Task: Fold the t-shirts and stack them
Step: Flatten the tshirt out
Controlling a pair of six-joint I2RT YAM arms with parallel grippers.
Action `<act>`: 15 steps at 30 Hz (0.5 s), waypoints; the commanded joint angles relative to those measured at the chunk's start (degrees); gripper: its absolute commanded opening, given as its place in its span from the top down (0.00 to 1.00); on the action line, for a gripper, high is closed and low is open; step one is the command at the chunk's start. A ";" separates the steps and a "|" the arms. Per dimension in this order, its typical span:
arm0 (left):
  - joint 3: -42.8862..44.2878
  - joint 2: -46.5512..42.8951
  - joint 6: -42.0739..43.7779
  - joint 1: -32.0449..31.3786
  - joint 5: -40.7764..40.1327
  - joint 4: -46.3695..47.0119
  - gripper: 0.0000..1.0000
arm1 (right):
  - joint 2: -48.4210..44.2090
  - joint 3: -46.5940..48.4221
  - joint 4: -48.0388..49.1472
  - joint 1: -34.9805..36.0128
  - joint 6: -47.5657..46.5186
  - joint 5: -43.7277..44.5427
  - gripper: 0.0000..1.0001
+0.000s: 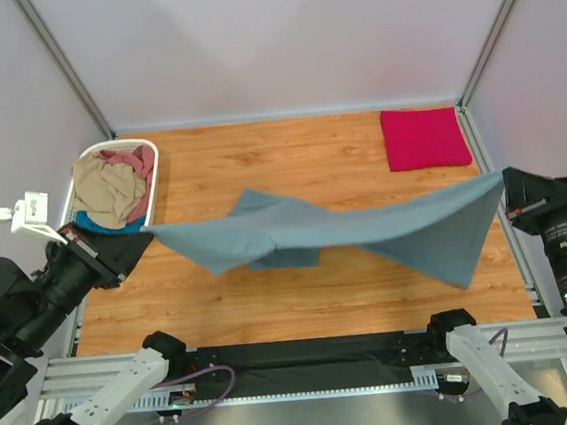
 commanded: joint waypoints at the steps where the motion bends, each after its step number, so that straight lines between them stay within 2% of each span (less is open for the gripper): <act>1: -0.64 1.79 -2.10 0.28 9.42 1.15 1.00 | -0.28 -2.81 -3.38 -0.24 1.20 -6.99 1.00; 4: -1.00 6.09 0.97 0.28 5.75 1.68 1.00 | 1.21 -8.52 4.52 -0.24 0.67 -6.40 1.00; 6: 0.32 11.43 2.65 0.28 -1.00 2.30 1.00 | 2.96 -12.31 14.32 -0.24 0.32 -5.17 1.00; 9: 3.30 18.39 6.60 0.37 -12.96 9.49 1.00 | 11.38 -10.57 25.59 -0.33 -0.81 -0.79 1.00; 10: 5.66 20.23 7.91 1.76 -17.08 14.47 1.00 | 17.59 -8.30 27.46 -0.33 -1.86 2.54 1.00; 12: 9.36 26.91 7.23 4.22 -18.09 20.46 1.00 | 25.61 2.75 28.54 -0.68 -4.85 8.07 1.00; 13: 14.77 29.54 6.70 5.54 -17.56 21.54 1.00 | 29.13 6.89 28.71 -1.90 -5.21 8.46 1.00; 14: 18.57 35.22 6.09 8.07 -16.08 21.98 1.00 | 36.48 11.02 28.54 -2.95 -5.21 7.24 1.00; 15: 22.96 38.41 4.69 9.32 -15.63 20.77 1.00 | 39.59 20.81 28.19 -4.10 -4.87 3.23 1.00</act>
